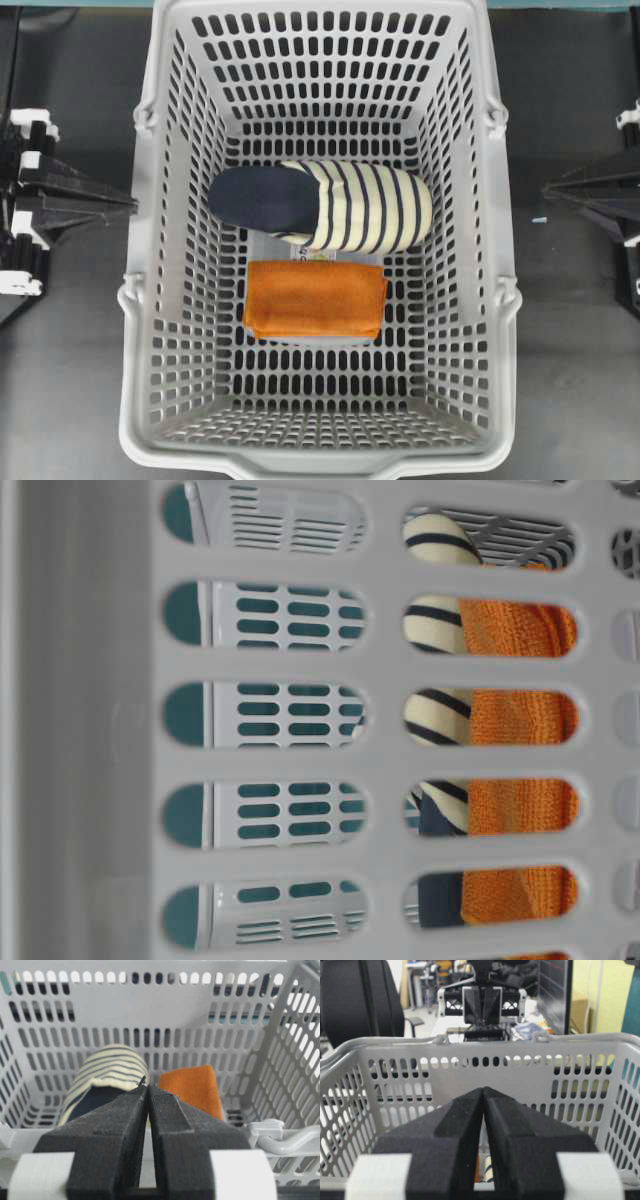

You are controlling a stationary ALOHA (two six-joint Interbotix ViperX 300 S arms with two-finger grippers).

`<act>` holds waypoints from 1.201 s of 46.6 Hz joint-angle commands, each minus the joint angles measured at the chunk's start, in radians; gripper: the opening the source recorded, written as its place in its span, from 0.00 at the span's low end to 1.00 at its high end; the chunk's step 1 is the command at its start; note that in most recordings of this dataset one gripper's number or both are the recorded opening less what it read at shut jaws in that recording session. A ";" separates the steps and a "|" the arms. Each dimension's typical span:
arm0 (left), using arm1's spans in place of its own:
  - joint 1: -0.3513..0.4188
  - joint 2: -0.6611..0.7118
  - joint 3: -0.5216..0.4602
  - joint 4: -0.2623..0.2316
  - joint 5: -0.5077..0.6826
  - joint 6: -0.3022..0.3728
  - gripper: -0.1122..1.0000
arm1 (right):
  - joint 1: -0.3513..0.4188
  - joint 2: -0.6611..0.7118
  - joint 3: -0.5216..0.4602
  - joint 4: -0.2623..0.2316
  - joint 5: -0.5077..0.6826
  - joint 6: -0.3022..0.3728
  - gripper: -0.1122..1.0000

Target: Pick up the orange cloth from the shopping basket with the left arm.

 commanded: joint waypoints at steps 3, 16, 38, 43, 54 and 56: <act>-0.011 0.023 -0.130 0.041 0.132 -0.038 0.14 | 0.009 0.011 -0.009 0.006 -0.009 0.006 0.10; -0.031 0.140 -0.399 0.041 0.551 -0.048 0.10 | 0.009 0.014 -0.002 0.009 0.012 0.015 0.10; -0.109 0.637 -0.828 0.041 0.943 -0.048 0.10 | 0.011 0.014 0.000 0.011 0.034 0.018 0.10; -0.121 0.756 -0.931 0.041 1.048 -0.048 0.10 | 0.011 0.012 -0.002 0.011 0.034 0.017 0.10; -0.124 0.920 -1.092 0.041 1.227 -0.049 0.10 | 0.011 0.014 0.002 0.011 0.032 0.017 0.10; -0.126 0.934 -1.103 0.041 1.227 -0.049 0.10 | 0.011 0.014 0.002 0.009 0.032 0.017 0.10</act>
